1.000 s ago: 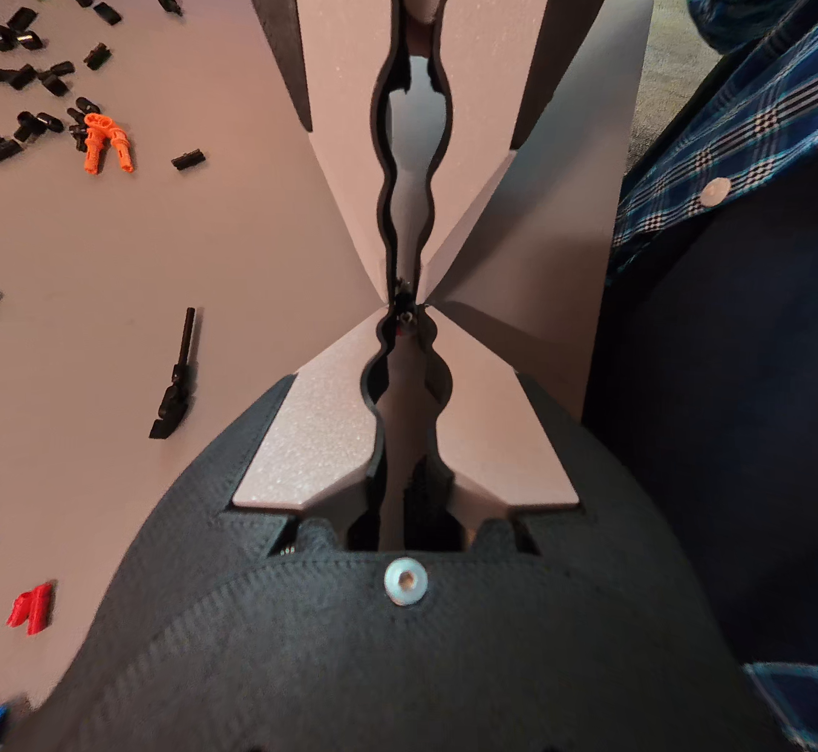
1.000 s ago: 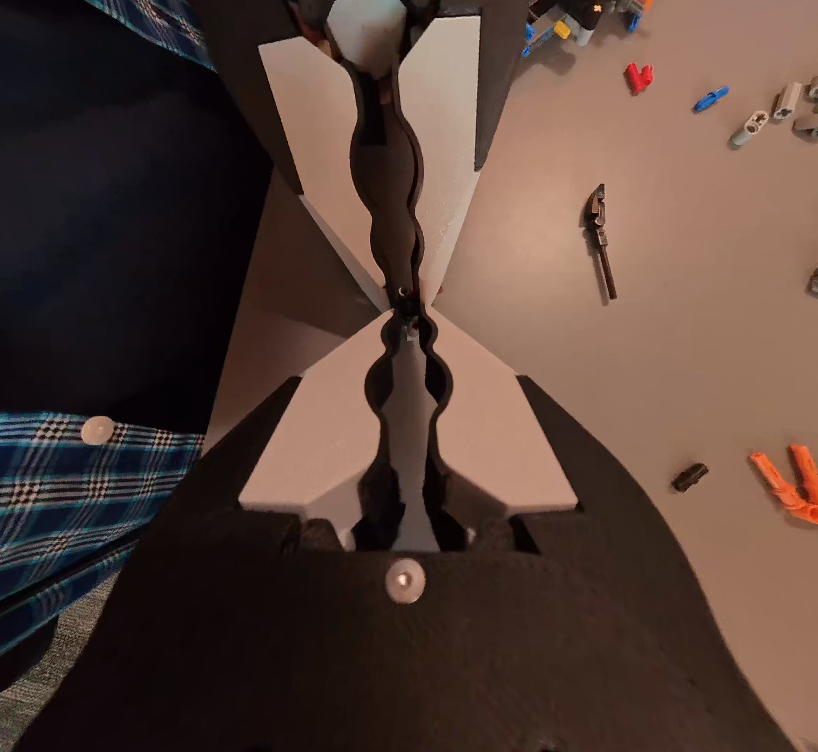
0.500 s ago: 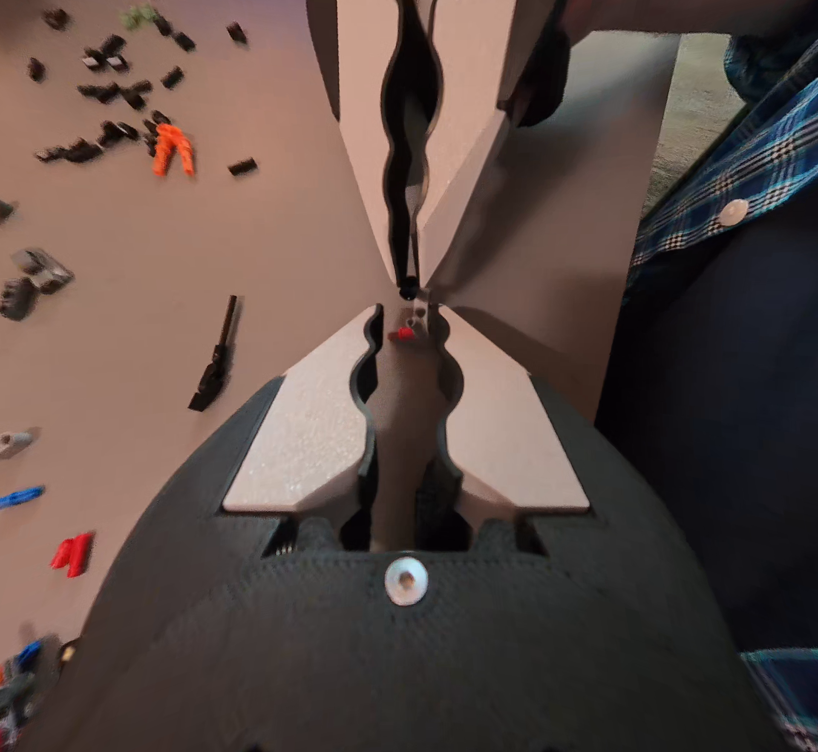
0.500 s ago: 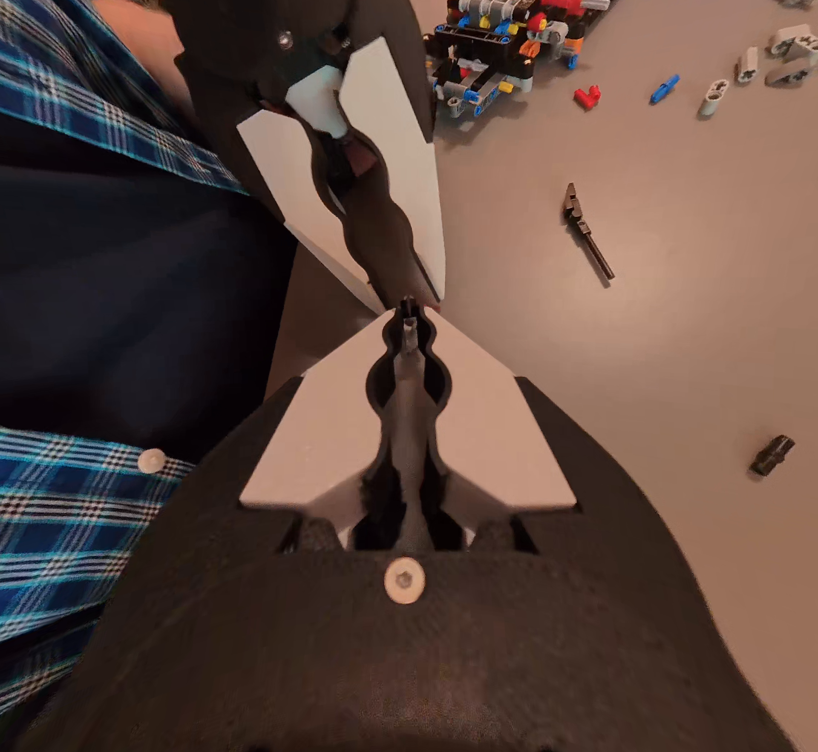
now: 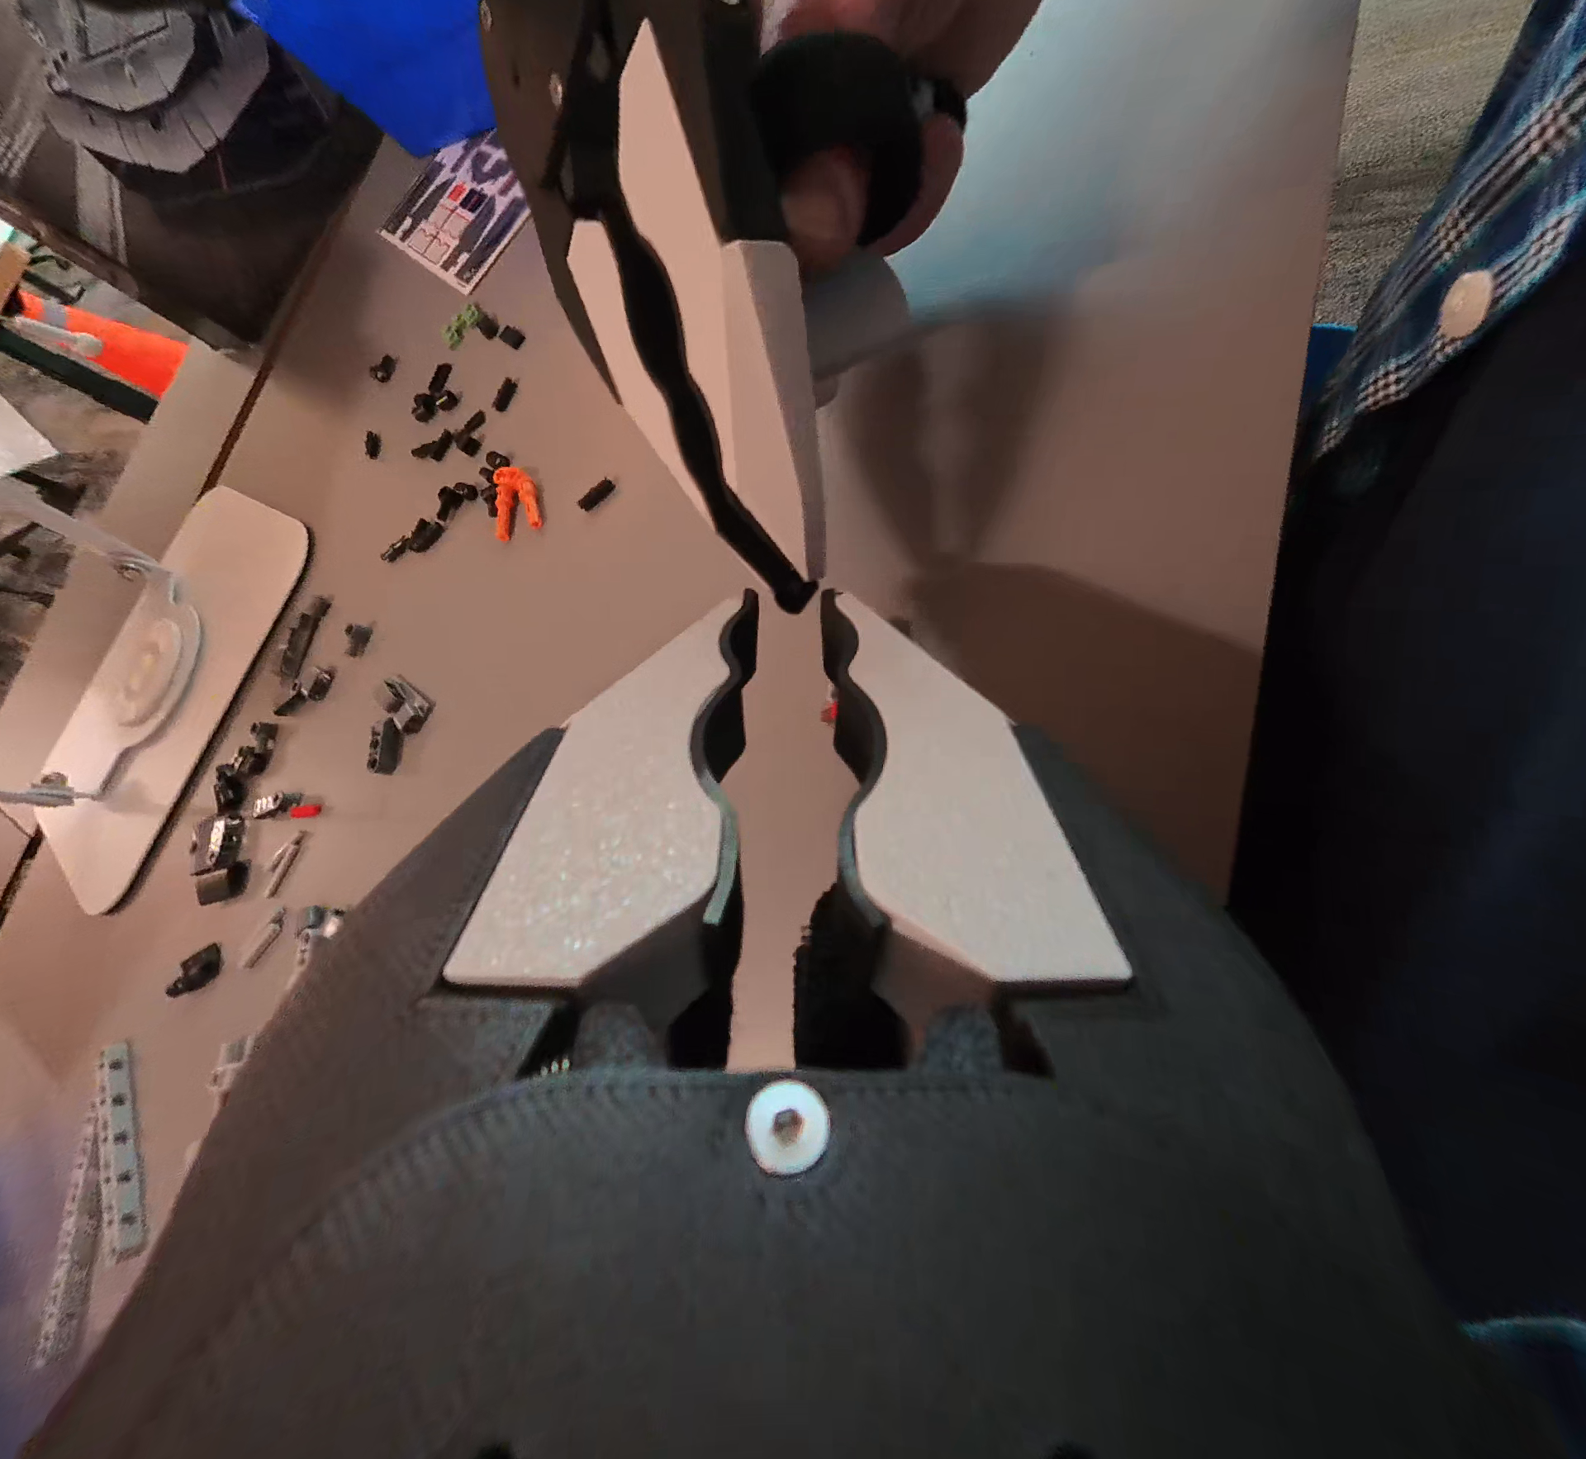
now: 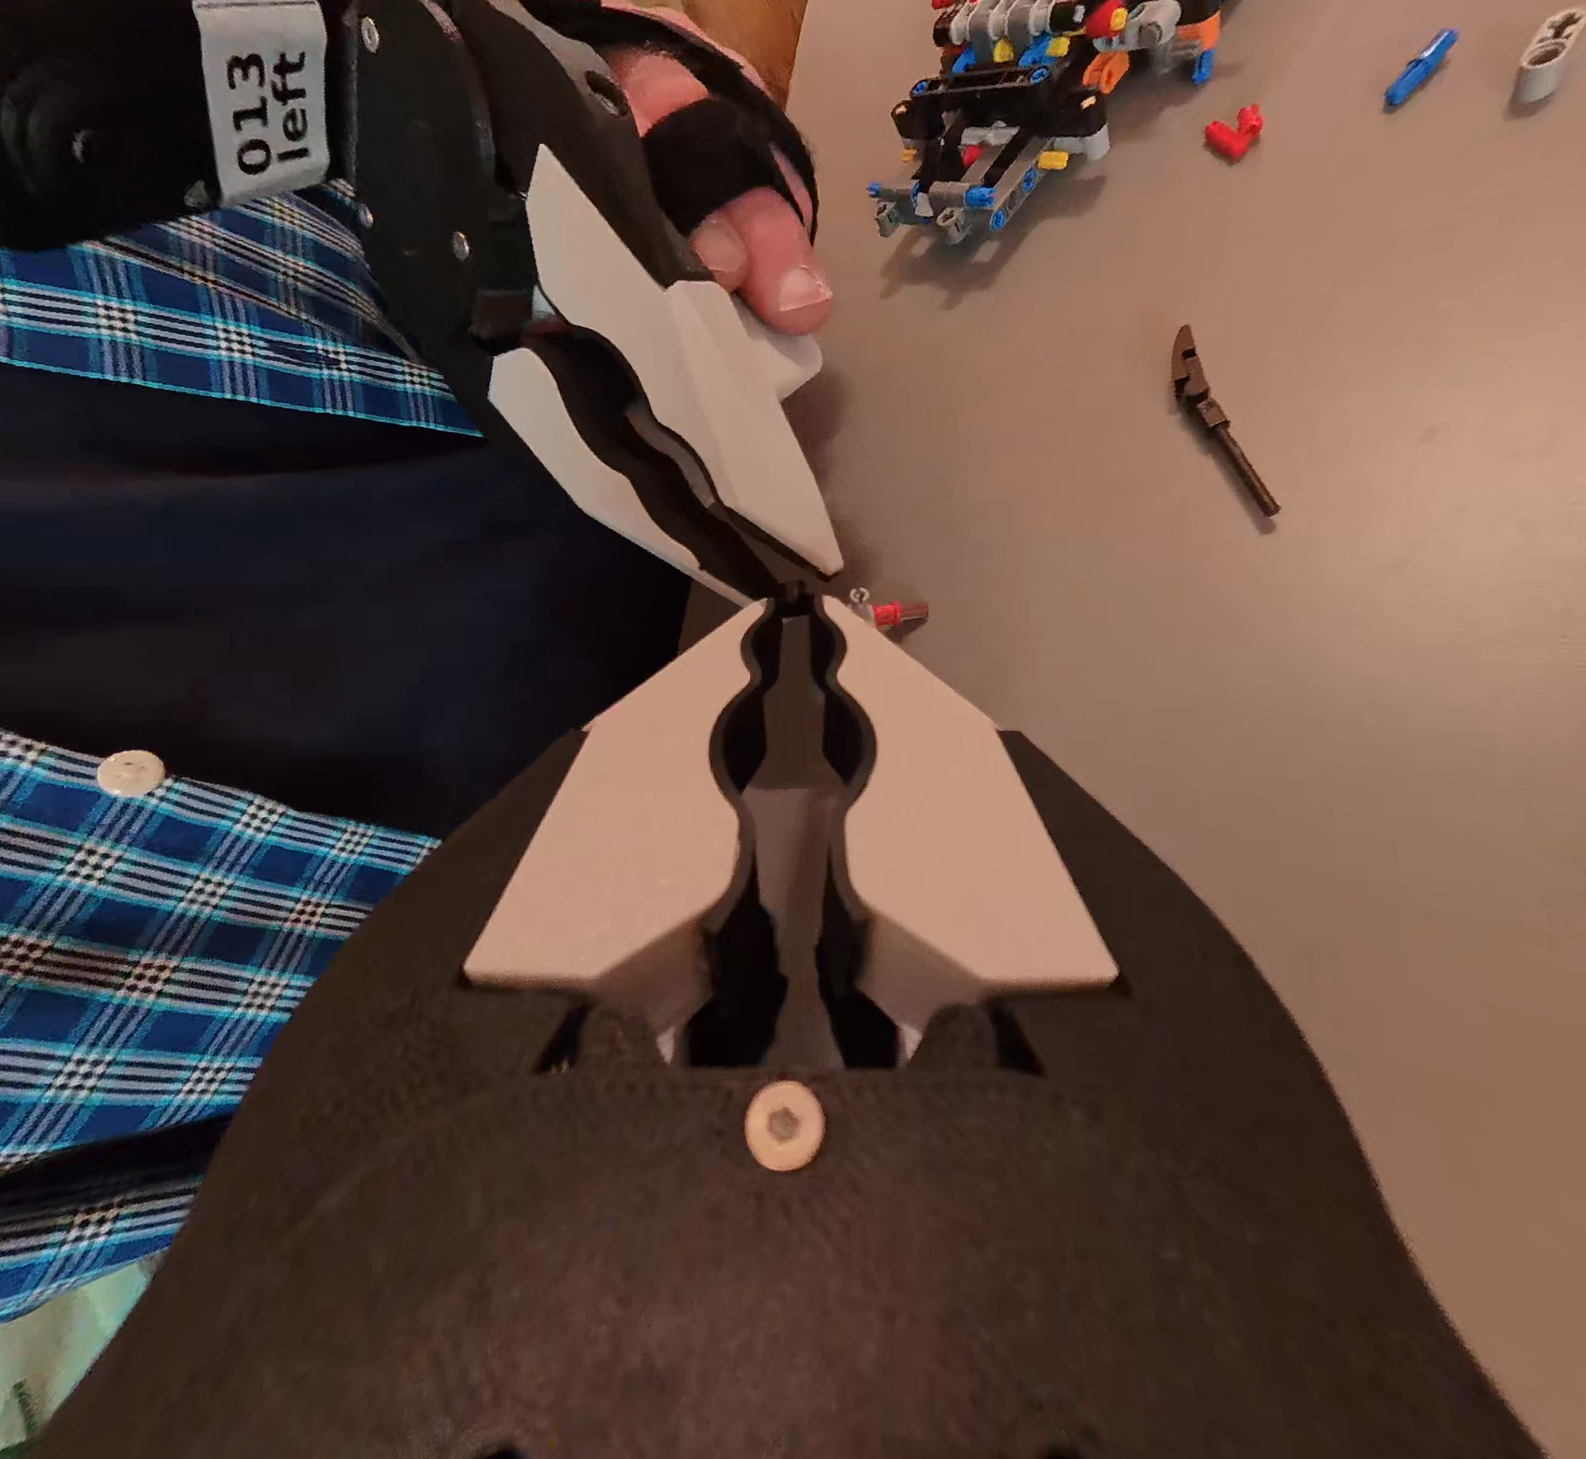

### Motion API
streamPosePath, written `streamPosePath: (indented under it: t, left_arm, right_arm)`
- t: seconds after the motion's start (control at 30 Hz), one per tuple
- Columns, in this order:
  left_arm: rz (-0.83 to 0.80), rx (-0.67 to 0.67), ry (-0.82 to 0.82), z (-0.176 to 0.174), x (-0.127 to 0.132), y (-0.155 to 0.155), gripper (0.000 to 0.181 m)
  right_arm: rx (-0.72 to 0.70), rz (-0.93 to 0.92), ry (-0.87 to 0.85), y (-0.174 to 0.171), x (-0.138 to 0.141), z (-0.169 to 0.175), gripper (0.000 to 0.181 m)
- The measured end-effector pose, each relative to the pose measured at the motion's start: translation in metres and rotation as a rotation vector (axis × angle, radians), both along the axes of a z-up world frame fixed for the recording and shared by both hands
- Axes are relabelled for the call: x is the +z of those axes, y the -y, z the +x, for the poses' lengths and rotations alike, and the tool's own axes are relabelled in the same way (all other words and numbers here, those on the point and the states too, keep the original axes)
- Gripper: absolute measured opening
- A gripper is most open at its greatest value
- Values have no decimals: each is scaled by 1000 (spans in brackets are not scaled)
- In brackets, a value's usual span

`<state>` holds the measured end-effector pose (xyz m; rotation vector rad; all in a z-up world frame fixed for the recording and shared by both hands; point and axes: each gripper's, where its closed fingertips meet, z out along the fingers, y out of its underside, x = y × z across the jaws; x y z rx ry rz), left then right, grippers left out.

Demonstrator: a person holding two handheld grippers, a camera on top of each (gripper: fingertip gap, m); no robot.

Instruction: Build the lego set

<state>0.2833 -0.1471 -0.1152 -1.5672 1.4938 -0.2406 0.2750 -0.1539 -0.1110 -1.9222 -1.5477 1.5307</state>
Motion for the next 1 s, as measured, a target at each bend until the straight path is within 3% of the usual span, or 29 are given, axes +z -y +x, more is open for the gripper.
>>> streamPosePath:
  t: [0.03,0.27,0.47,0.7,1.0]
  left_arm:
    - [6,0,-11,0,0,0,14]
    - [46,22,8,2,5,-3,8]
    - [56,130,143,-1,21,-15,8]
    - [54,165,226,0,32,-18,7]
    - [-8,172,227,-3,25,-12,11]
  right_arm:
    - [5,-11,2,0,1,0,4]
    - [-27,-58,-1,-4,6,0,4]
    - [-171,-119,-153,-17,23,-3,4]
    - [-274,-208,-288,-21,35,-3,4]
    - [-273,-114,-240,-18,30,1,4]
